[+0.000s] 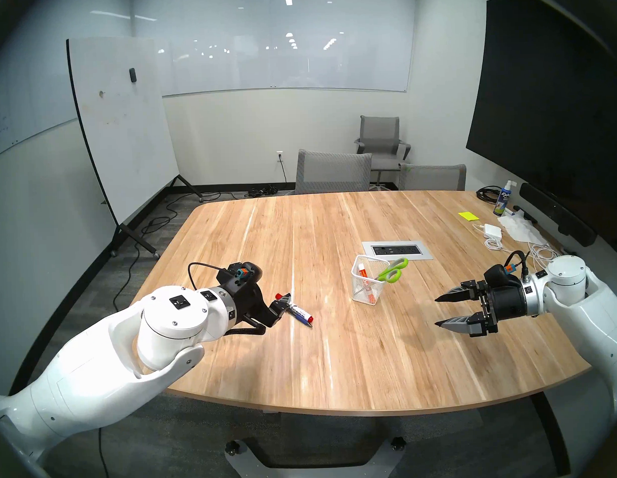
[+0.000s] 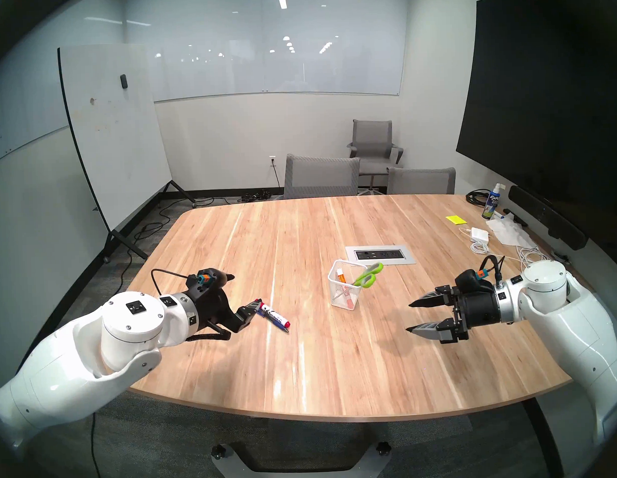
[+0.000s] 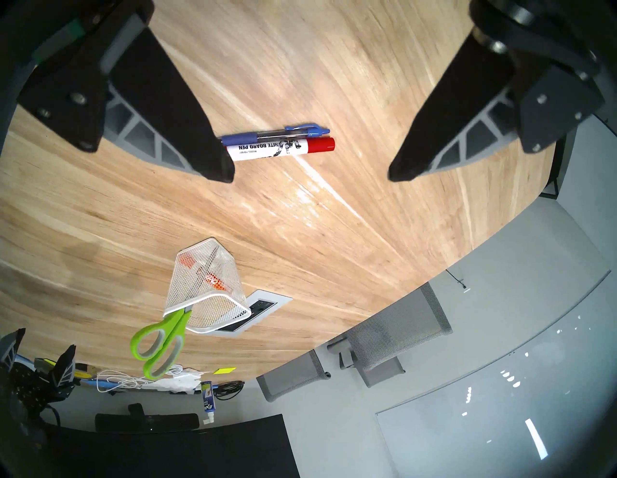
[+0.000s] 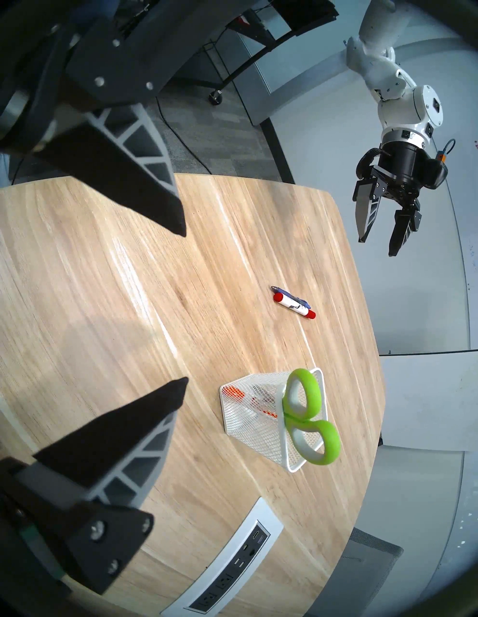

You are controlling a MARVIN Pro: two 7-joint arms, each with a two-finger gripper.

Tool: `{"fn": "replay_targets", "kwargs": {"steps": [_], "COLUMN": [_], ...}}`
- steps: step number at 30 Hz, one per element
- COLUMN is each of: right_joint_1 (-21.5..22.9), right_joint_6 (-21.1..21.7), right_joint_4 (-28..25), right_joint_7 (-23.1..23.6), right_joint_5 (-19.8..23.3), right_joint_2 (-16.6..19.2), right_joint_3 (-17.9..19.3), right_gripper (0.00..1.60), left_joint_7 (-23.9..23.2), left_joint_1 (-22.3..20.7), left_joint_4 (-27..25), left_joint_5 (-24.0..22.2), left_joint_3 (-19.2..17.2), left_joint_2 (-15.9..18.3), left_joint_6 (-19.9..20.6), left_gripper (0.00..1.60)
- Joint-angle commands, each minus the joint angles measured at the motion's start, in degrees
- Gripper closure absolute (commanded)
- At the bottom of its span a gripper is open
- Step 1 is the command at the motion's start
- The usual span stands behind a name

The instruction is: Place the pen, the marker, and the scissors into the pen holder

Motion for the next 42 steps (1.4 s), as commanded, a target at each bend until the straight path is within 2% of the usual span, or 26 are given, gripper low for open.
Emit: {"fn": "replay_targets", "kwargs": {"steps": [1, 16, 19, 21, 22, 24, 29, 35, 42], "right_joint_1": [0.7, 0.7, 0.7, 0.7, 0.7, 0.7, 0.7, 0.7, 0.7], "right_joint_6": [0.1, 0.1, 0.1, 0.1, 0.1, 0.1, 0.1, 0.1, 0.1], "right_joint_4": [-0.3, -0.3, -0.3, -0.3, -0.3, -0.3, -0.3, -0.3, -0.3], "right_joint_7": [-0.2, -0.1, -0.1, -0.1, -0.1, -0.1, -0.1, -0.1, -0.1], "right_joint_5": [0.2, 0.1, 0.1, 0.1, 0.1, 0.1, 0.1, 0.1, 0.1], "right_joint_2": [0.2, 0.1, 0.1, 0.1, 0.1, 0.1, 0.1, 0.1, 0.1], "right_joint_3": [0.5, 0.6, 0.6, 0.6, 0.6, 0.6, 0.6, 0.6, 0.6], "right_gripper": [0.0, 0.0, 0.0, 0.0, 0.0, 0.0, 0.0, 0.0, 0.0], "left_joint_7": [0.2, -3.7, -5.2, -7.7, -10.5, -11.7, -16.4, -19.9, -22.9], "left_joint_1": [0.5, -3.8, -5.6, -7.1, -8.4, -9.4, -12.5, -15.8, -18.2], "left_joint_4": [-0.1, 6.2, 7.8, 9.1, 9.8, 10.7, 14.3, 18.5, 23.4], "left_joint_5": [-1.3, -5.0, -4.6, -3.9, -4.2, -2.1, 0.4, 2.4, 2.8], "left_joint_3": [-2.0, -2.5, -1.4, -0.3, 0.9, 1.6, 3.6, 5.8, 6.6], "left_joint_2": [0.6, -1.1, -1.6, -1.5, -0.5, -1.4, -2.7, -4.1, -6.7], "left_joint_6": [-1.5, 0.3, 1.6, 1.9, 1.4, 3.0, 3.6, 3.5, 2.5], "left_gripper": [0.0, 0.0, 0.0, 0.0, 0.0, 0.0, 0.0, 0.0, 0.0]}}
